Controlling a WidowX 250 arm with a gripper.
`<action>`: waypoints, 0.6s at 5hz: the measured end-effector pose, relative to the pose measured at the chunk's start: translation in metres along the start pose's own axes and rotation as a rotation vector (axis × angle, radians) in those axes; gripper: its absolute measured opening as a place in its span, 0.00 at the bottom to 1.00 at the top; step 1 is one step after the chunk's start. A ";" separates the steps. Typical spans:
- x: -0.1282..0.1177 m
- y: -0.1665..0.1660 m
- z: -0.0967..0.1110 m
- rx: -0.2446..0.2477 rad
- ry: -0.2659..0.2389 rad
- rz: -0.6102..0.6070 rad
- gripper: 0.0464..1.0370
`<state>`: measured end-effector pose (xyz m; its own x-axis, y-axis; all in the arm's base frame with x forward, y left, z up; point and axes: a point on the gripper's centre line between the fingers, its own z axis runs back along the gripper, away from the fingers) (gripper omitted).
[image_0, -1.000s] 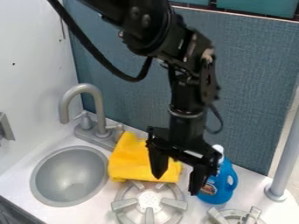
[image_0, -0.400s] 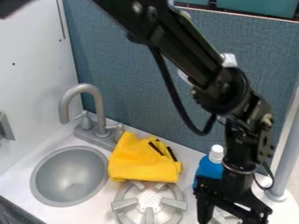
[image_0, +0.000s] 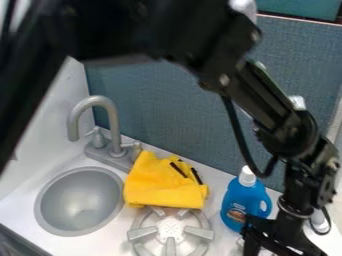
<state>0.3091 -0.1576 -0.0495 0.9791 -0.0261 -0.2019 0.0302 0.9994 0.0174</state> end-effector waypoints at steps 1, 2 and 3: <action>0.012 -0.008 -0.014 0.027 0.010 0.012 0.97; 0.015 -0.011 -0.023 0.017 0.025 0.033 0.94; 0.016 -0.011 -0.025 0.005 0.014 0.065 0.70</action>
<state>0.3198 -0.1689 -0.0778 0.9762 0.0394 -0.2134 -0.0324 0.9988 0.0361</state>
